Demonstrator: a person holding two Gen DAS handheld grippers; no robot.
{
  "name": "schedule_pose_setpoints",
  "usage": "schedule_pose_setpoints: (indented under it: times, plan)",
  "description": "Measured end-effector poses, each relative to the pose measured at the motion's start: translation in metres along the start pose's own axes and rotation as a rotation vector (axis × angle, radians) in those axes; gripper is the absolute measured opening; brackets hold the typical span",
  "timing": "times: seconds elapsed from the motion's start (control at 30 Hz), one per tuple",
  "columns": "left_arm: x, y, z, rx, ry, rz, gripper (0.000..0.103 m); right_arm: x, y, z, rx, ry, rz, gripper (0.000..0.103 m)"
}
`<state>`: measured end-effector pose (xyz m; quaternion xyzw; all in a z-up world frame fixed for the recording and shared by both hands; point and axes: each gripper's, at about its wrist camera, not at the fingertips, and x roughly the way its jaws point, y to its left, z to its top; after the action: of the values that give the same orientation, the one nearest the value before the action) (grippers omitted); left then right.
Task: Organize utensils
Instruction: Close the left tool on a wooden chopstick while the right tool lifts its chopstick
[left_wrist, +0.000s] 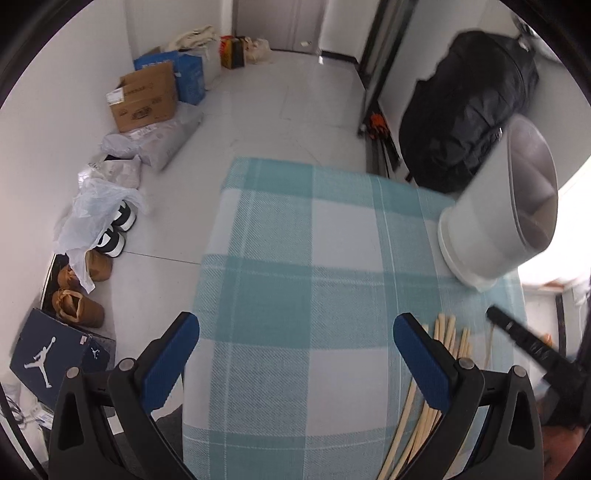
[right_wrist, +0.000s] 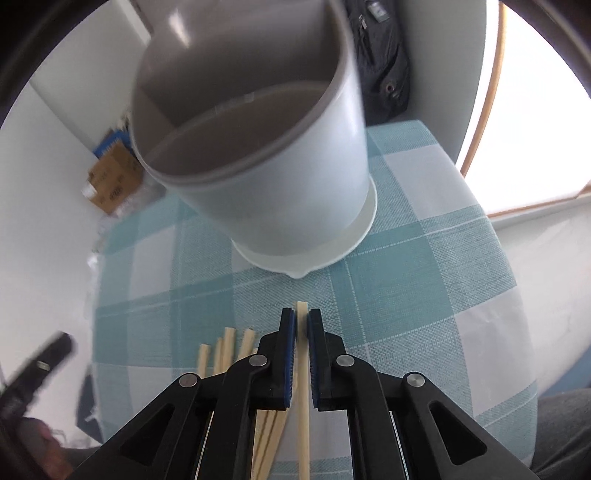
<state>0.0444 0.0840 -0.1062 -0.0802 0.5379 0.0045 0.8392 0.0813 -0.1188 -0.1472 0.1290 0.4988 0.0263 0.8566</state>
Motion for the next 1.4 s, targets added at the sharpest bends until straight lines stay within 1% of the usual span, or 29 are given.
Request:
schedule_pose_setpoints:
  times: [0.03, 0.07, 0.1, 0.13, 0.17, 0.2, 0.3, 0.37, 0.43, 0.47, 0.5, 0.53, 0.67, 0.87, 0.97, 1.13, 1.2, 1.33, 1.4]
  plan:
    - [0.003, -0.006, -0.003, 0.034, 0.014, 0.021, 0.102, -0.008, -0.004, 0.0, 0.009, -0.019, 0.015, 0.006]
    - [0.007, -0.013, -0.008, 0.084, 0.036, 0.065, 0.102, -0.019, -0.01, 0.002, 0.02, -0.043, 0.04, 0.006]
    - [0.011, -0.019, -0.013, 0.122, 0.054, 0.091, 0.102, -0.027, -0.014, 0.004, 0.026, -0.058, 0.055, 0.006]
    - [0.015, -0.024, -0.019, 0.15, 0.071, 0.105, 0.102, -0.035, -0.016, 0.005, 0.027, -0.084, 0.07, 0.006]
    - [0.016, -0.026, -0.023, 0.155, 0.082, 0.094, 0.102, -0.042, -0.017, 0.007, 0.023, -0.108, 0.078, 0.006]
    - [0.016, -0.028, -0.027, 0.16, 0.098, 0.064, 0.102, -0.045, -0.013, 0.009, 0.02, -0.123, 0.086, 0.006]
    - [0.012, -0.034, -0.033, 0.166, 0.12, -0.014, 0.102, -0.063, -0.022, 0.011, 0.039, -0.172, 0.127, 0.006]
    - [0.013, -0.041, -0.036, 0.19, 0.129, -0.01, 0.102, -0.074, -0.03, 0.014, 0.057, -0.2, 0.157, 0.006]
    - [0.018, -0.049, -0.04, 0.22, 0.144, 0.015, 0.094, -0.078, -0.031, 0.017, 0.061, -0.232, 0.176, 0.006]
    - [0.021, -0.053, -0.041, 0.229, 0.158, 0.017, 0.084, -0.083, -0.033, 0.018, 0.057, -0.259, 0.185, 0.006]
    - [0.024, -0.056, -0.043, 0.241, 0.179, 0.013, 0.077, -0.086, -0.036, 0.018, 0.057, -0.272, 0.187, 0.006]
    - [0.027, -0.057, -0.044, 0.248, 0.193, 0.014, 0.077, -0.09, -0.039, 0.018, 0.062, -0.29, 0.201, 0.006]
    - [0.026, -0.061, -0.048, 0.247, 0.203, 0.023, 0.077, -0.094, -0.047, 0.016, 0.073, -0.318, 0.231, 0.006]
    - [0.02, -0.058, -0.043, 0.185, 0.205, -0.032, 0.077, -0.096, -0.055, 0.014, 0.071, -0.337, 0.25, 0.006]
    - [0.02, -0.063, -0.044, 0.223, 0.203, 0.011, 0.077, -0.097, -0.059, 0.016, 0.073, -0.343, 0.26, 0.006]
    - [0.026, -0.072, -0.05, 0.252, 0.222, 0.007, 0.077, -0.094, -0.058, 0.016, 0.043, -0.342, 0.241, 0.006]
    - [0.027, -0.077, -0.049, 0.283, 0.212, 0.037, 0.078, -0.093, -0.059, 0.016, 0.044, -0.346, 0.236, 0.006]
    - [0.028, -0.081, -0.042, 0.301, 0.22, 0.049, 0.078, -0.093, -0.063, 0.016, 0.069, -0.342, 0.244, 0.006]
    - [0.031, -0.084, -0.033, 0.329, 0.207, 0.062, 0.078, -0.095, -0.064, 0.017, 0.073, -0.349, 0.234, 0.006]
